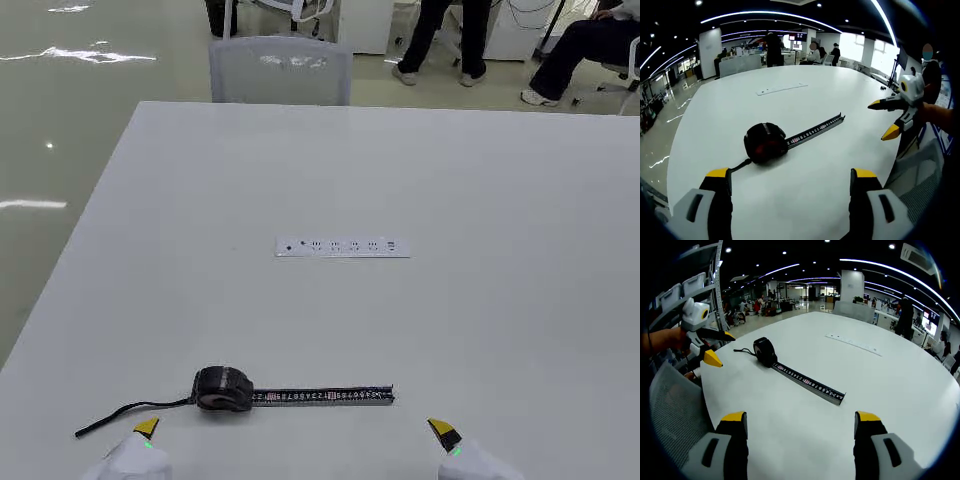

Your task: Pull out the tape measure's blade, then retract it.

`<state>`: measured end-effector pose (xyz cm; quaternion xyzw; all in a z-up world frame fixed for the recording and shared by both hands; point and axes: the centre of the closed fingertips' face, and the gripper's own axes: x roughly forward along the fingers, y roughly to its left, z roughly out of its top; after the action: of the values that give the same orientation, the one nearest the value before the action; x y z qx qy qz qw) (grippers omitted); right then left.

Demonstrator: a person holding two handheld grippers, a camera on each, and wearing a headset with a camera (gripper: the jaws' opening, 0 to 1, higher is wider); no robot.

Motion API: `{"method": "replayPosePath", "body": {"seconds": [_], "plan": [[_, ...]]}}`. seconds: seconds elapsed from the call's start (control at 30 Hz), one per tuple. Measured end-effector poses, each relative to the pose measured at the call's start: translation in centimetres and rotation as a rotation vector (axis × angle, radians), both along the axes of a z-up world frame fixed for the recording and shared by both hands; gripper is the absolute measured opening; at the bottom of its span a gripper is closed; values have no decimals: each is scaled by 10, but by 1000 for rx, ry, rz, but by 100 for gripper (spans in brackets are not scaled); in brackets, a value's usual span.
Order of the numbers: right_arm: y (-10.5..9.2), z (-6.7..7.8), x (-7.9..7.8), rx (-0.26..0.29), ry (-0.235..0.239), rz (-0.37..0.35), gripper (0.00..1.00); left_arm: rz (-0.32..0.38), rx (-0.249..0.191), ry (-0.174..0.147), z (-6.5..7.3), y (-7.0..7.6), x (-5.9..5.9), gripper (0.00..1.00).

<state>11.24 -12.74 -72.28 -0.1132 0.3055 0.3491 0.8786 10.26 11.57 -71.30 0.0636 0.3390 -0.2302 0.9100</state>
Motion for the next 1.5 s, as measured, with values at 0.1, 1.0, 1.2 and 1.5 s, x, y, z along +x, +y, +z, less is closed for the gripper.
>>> {"method": "replayPosePath", "body": {"seconds": [0.1,1.0,1.2,1.5], "plan": [[0,0,0,-2,3,5,91,15,1,19,-6,5,1,96],[4,4,15,6,-56,218,84,126,1,11,-23,4,25,95],[0,5,25,-24,-85,289,80,134,11,26,-20,-2,28,94],[-2,0,36,-54,-81,402,72,153,25,55,-22,-3,38,93]]}}
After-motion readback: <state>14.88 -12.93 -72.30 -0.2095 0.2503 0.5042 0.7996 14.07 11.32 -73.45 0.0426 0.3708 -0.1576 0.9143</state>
